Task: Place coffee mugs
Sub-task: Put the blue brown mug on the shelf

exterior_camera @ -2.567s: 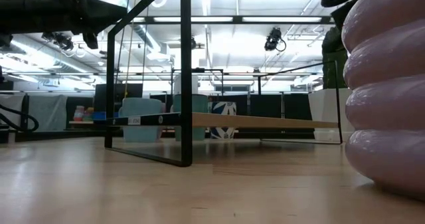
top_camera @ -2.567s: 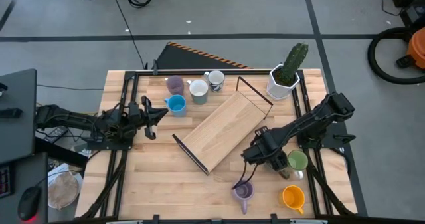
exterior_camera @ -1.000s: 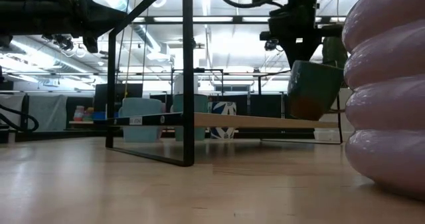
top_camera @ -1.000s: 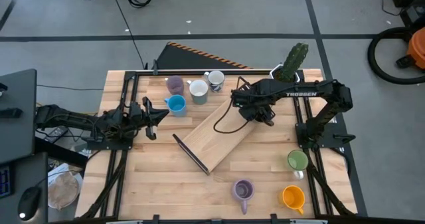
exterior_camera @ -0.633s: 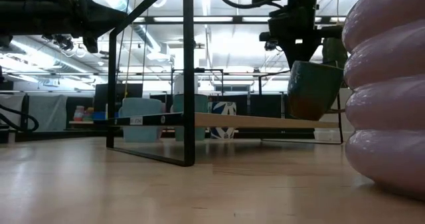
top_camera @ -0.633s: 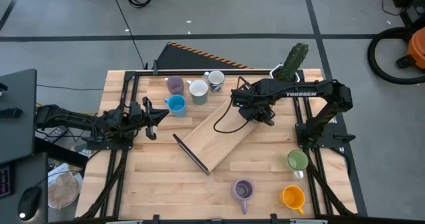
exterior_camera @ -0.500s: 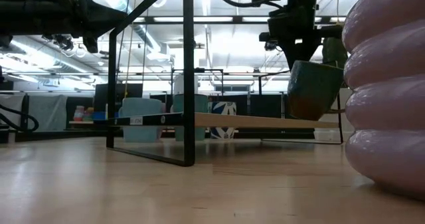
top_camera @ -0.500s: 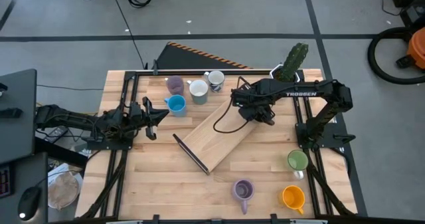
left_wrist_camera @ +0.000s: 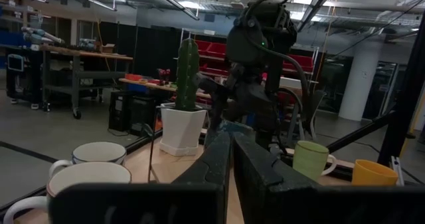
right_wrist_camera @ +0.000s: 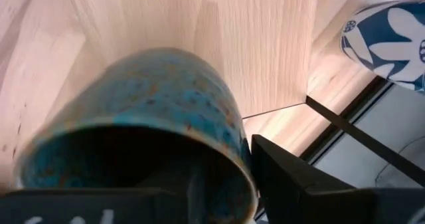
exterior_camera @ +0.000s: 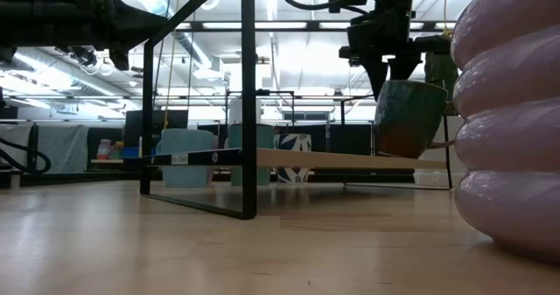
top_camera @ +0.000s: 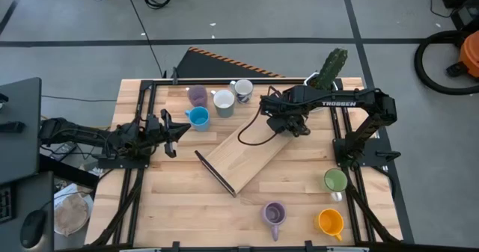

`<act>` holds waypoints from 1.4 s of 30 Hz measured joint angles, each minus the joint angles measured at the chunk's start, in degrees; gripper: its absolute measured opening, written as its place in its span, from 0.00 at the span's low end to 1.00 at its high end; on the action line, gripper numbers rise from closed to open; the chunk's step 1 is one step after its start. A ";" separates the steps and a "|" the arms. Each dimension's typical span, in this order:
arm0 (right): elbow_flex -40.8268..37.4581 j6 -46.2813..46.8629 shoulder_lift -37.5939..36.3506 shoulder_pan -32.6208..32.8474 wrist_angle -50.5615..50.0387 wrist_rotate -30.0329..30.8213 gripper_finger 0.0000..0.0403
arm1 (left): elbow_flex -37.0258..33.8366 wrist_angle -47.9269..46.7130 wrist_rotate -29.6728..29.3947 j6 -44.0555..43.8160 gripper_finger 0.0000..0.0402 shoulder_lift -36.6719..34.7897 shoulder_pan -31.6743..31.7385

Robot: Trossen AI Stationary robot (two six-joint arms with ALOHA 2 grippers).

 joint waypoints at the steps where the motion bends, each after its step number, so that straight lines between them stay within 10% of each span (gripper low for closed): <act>1: 0.00 0.21 0.00 0.00 0.44 0.43 0.35 | 0.00 -0.01 0.00 0.03 0.06 -0.01 0.00; 19: 2.93 10.20 0.04 0.11 -0.04 7.01 0.43 | 0.00 -0.04 0.00 0.05 0.06 0.00 0.02; 30: 11.09 41.72 0.02 1.02 -9.06 6.10 0.43 | 0.00 -0.37 0.00 0.07 0.06 0.00 0.02; 42: 9.29 65.75 -1.48 2.89 -19.01 -9.15 0.43 | 0.00 -0.94 0.00 -1.46 0.06 -0.02 0.01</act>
